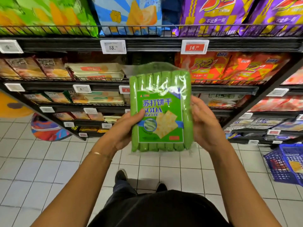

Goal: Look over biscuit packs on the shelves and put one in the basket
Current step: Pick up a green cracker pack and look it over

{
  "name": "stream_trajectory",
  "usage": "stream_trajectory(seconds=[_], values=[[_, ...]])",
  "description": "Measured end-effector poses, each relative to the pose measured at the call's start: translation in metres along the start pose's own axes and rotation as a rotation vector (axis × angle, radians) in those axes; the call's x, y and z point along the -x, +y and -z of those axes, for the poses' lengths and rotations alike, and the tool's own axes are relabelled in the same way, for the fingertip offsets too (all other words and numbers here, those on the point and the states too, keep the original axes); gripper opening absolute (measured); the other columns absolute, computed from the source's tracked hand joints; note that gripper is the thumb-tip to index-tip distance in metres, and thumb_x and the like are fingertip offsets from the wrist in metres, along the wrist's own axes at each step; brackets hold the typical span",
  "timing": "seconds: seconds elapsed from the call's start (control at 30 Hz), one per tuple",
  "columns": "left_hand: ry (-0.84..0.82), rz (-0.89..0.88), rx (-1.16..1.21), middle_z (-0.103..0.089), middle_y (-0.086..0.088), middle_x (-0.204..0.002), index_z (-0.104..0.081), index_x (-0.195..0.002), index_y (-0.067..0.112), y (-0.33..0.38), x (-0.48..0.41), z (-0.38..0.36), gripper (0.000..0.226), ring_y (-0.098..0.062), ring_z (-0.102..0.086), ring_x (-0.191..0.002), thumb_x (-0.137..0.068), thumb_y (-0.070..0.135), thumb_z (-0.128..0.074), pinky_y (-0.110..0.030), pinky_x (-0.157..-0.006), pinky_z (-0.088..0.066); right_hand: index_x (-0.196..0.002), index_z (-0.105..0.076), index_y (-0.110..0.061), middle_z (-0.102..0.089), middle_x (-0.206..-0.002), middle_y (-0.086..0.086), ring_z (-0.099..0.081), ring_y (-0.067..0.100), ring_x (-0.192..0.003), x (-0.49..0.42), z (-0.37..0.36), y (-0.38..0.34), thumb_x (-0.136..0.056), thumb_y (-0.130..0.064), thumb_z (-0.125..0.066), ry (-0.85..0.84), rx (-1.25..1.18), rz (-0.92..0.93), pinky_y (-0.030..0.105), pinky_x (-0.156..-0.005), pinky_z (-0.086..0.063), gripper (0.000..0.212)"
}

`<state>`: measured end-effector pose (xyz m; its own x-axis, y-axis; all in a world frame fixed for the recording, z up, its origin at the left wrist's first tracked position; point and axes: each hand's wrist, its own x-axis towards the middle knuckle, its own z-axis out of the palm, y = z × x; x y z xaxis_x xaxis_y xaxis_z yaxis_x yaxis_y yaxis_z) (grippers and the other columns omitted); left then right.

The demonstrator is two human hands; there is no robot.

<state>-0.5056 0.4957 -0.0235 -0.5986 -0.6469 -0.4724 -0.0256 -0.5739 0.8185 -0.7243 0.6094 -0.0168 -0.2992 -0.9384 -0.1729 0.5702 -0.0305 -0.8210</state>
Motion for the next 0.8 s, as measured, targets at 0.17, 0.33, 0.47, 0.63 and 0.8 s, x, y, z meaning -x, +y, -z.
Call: stream_trajectory(seconds=[0.17, 0.33, 0.47, 0.63, 0.8], values=[[0.007, -0.084, 0.150, -0.071, -0.013, -0.132, -0.062, -0.140, 0.012, 0.003, 0.000, -0.010, 0.056, -0.034, -0.066, -0.118, -0.088, 0.032, -0.071, -0.056, -0.104, -0.054, -0.157, -0.038, -0.002, -0.040, -0.161, 0.022, -0.038, 0.042, -0.150, -0.003, 0.014, 0.006, -0.090, -0.061, -0.065, -0.029, -0.309, -0.095, 0.062, -0.125, -0.021, 0.093], [-0.079, -0.223, 0.472, -0.073, -0.012, -0.129, -0.065, -0.132, 0.009, 0.010, 0.000, -0.024, 0.044, -0.032, -0.066, -0.125, -0.090, 0.022, -0.063, -0.056, -0.108, -0.051, -0.133, -0.062, -0.015, -0.066, -0.126, 0.010, -0.064, 0.030, -0.118, 0.008, 0.008, 0.027, -0.088, -0.079, -0.053, 0.039, -0.455, -0.114, 0.044, -0.106, -0.047, 0.079], [-0.095, -0.265, 0.564, -0.068, -0.014, -0.137, -0.061, -0.138, 0.008, 0.008, -0.003, -0.029, 0.050, -0.032, -0.062, -0.132, -0.089, 0.017, -0.066, -0.054, -0.110, -0.050, -0.114, -0.067, -0.020, -0.068, -0.104, 0.003, -0.063, 0.022, -0.095, 0.008, -0.009, 0.029, -0.076, -0.067, -0.078, -0.029, -0.379, -0.103, 0.037, -0.085, -0.052, 0.062], [-0.003, -0.292, 0.279, -0.075, -0.007, -0.123, -0.064, -0.133, 0.014, -0.003, 0.002, -0.025, 0.053, -0.024, -0.072, -0.112, -0.081, 0.008, -0.076, -0.043, -0.091, -0.058, -0.148, -0.046, -0.011, -0.061, -0.145, 0.017, -0.062, 0.039, -0.130, -0.005, -0.024, 0.033, -0.096, -0.019, -0.064, 0.023, 0.006, -0.022, 0.066, -0.106, -0.048, 0.056], [-0.066, -0.283, 0.397, -0.053, -0.017, -0.155, -0.041, -0.158, 0.012, 0.011, 0.015, 0.003, 0.119, -0.038, -0.052, -0.141, -0.058, 0.036, -0.101, -0.063, -0.111, -0.045, -0.135, -0.057, -0.017, -0.070, -0.134, 0.012, -0.071, 0.032, -0.117, -0.004, -0.006, 0.025, -0.092, -0.021, -0.066, 0.077, 0.056, 0.013, 0.062, -0.096, -0.056, 0.044]])
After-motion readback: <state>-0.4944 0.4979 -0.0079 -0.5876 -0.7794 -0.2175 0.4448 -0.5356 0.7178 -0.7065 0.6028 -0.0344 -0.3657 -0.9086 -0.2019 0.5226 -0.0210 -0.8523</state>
